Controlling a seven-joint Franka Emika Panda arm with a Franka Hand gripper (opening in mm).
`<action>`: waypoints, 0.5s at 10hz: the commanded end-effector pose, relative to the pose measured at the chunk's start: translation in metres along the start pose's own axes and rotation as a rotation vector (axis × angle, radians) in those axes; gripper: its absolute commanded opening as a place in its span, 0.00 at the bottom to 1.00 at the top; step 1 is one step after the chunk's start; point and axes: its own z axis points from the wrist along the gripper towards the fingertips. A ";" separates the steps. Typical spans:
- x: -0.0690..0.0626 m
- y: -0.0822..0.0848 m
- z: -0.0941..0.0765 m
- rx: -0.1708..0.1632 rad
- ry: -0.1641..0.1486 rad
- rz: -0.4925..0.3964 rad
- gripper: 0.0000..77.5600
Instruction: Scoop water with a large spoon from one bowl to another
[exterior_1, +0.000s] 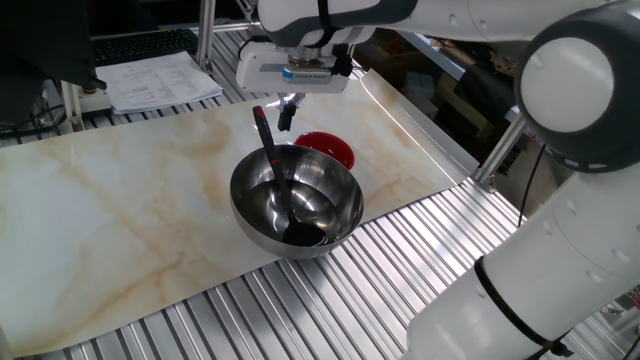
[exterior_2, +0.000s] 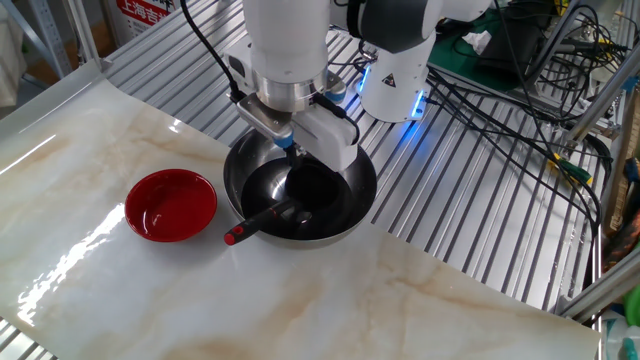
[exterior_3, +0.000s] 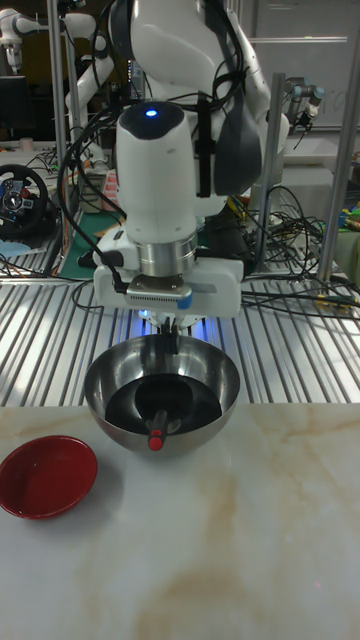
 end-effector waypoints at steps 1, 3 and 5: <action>-0.018 -0.003 -0.008 0.003 -0.033 0.003 0.00; -0.026 -0.009 -0.008 0.009 -0.035 -0.004 0.00; -0.035 -0.015 -0.009 0.014 -0.037 -0.009 0.00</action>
